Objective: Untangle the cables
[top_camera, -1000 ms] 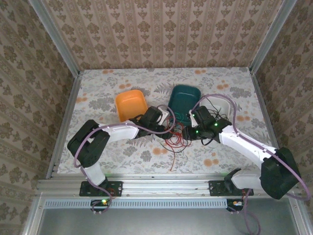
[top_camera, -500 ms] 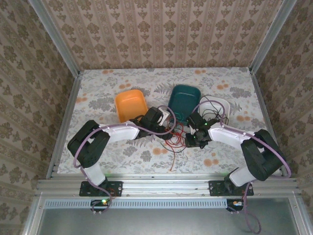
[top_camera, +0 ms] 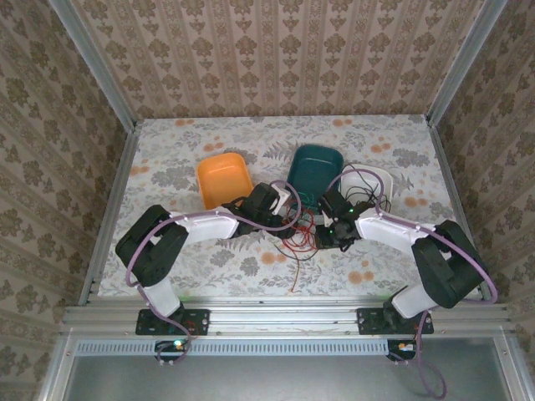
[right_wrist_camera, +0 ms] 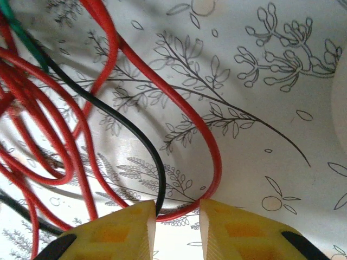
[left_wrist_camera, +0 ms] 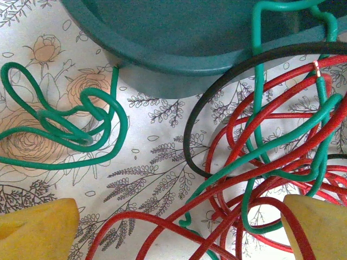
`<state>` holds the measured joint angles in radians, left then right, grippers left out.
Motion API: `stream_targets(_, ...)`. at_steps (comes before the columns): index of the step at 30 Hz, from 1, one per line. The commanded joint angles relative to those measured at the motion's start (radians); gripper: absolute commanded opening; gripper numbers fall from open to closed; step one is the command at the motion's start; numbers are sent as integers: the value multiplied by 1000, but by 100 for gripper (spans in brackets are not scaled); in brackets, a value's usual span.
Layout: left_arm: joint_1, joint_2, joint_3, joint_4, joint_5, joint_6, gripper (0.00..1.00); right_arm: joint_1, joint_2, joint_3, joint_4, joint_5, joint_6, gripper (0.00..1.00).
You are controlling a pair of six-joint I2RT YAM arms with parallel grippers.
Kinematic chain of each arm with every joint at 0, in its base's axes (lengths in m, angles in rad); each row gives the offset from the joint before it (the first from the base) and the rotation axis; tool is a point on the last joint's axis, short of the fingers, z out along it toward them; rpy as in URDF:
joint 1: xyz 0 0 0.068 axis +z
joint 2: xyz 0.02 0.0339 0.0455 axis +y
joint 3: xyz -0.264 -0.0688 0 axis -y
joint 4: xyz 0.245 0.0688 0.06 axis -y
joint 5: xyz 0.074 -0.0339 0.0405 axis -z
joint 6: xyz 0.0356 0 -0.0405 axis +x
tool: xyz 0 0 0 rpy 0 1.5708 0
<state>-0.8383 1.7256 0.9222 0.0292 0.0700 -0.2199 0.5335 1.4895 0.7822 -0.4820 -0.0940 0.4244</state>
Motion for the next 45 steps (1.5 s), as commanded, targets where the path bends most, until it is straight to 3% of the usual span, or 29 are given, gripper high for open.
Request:
stream_targets(1,-6,14,-10,-26,-11,22,97,6,-41,36,-27,-12,-17,30)
stream_targets(13,-7,14,-14,-28,-18,23,97,10,101,38,35,-55,-21,30)
stream_targets(15,-5,16,-14,-28,-18,21,97,14,119,36,45,-54,-18,25)
stream_targets(18,-6,23,-14,-27,-20,19,96,25,110,45,28,-12,-18,6)
stream_targets(24,-6,53,-11,-28,-36,11,90,29,-81,77,-35,82,-49,1)
stream_targets(31,-5,78,-16,-20,-31,3,73,29,-328,218,-151,229,-137,2)
stream_targets(39,-5,86,-20,-23,-29,2,77,29,-457,402,-185,417,-218,1)
stream_targets(45,-5,78,-36,-19,-32,-1,80,28,-532,503,-111,654,-318,0)
